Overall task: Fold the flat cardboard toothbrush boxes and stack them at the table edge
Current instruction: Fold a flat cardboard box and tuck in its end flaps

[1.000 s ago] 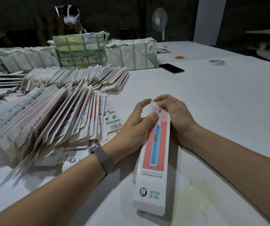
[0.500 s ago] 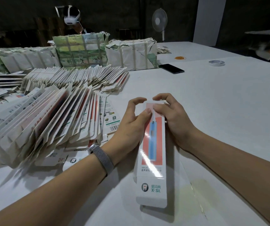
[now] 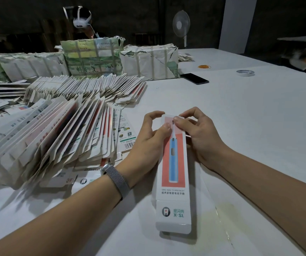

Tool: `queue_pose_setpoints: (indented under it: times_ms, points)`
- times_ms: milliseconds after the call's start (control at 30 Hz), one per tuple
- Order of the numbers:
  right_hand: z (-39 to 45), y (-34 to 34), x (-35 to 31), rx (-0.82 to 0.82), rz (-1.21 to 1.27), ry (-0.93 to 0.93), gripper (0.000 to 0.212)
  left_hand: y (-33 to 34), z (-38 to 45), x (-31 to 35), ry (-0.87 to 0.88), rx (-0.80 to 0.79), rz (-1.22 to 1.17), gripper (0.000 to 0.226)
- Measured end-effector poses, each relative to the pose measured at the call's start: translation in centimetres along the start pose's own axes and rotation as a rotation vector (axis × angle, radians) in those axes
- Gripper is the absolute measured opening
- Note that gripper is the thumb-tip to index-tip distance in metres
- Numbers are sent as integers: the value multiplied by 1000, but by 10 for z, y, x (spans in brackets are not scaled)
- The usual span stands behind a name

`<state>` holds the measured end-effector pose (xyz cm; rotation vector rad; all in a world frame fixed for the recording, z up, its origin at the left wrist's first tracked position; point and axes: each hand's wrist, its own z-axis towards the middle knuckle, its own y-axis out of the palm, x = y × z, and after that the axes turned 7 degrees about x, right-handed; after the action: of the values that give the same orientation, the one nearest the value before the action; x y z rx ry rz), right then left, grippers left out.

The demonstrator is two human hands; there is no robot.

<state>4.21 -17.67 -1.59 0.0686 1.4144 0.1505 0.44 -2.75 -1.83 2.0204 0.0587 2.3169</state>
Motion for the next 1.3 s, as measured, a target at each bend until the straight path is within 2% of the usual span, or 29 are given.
queue_pose_setpoints:
  times_ms: [200, 400, 500, 567, 633, 700, 733, 800, 900, 967, 1067, 1167, 1233, 1300]
  points:
    - [-4, 4, -2, 46, -56, -47, 14, -2, 3, -4, 11, 12, -29, 14]
    - [-6, 1, -9, 94, -128, 8, 21, -3, 1, -7, 26, -4, -12, 11]
    - [-6, 1, -13, 79, -279, -39, 22, -2, 1, -7, 47, 27, -13, 11]
    - [-4, -3, -19, 22, -532, -114, 28, 0, 1, -6, 60, 58, -11, 14]
    - [-1, -10, -29, -107, -762, -115, 48, 2, -1, -5, 59, 74, 10, 16]
    - [-3, -16, -40, -255, -832, -14, 74, 4, -2, -3, 61, 84, 18, 21]
    - [-7, -18, -45, -329, -849, 19, 80, 4, -2, -2, 68, 88, 6, 23]
    - [-14, -17, -51, -418, -923, -4, 79, 5, 0, -2, 69, 71, -43, 21]
    - [-7, -26, -59, -276, -1141, -141, 85, 3, 2, -3, 17, 42, -107, 27]
    - [3, -48, -70, -144, -1314, -151, 79, 0, 2, -5, -10, 40, -112, 30]
    - [17, -115, -85, 28, -1522, -30, 49, -3, 4, -10, -19, 33, -79, 29]
    - [18, -197, -98, 237, -1593, 98, 22, -4, 5, -13, 5, 32, -68, 30]
    - [9, -247, -102, 351, -1618, 168, 18, -3, 7, -14, 22, 27, -67, 35]
    - [-2, -286, -98, 396, -1648, 251, 24, -3, 7, -14, 33, 16, -51, 37]
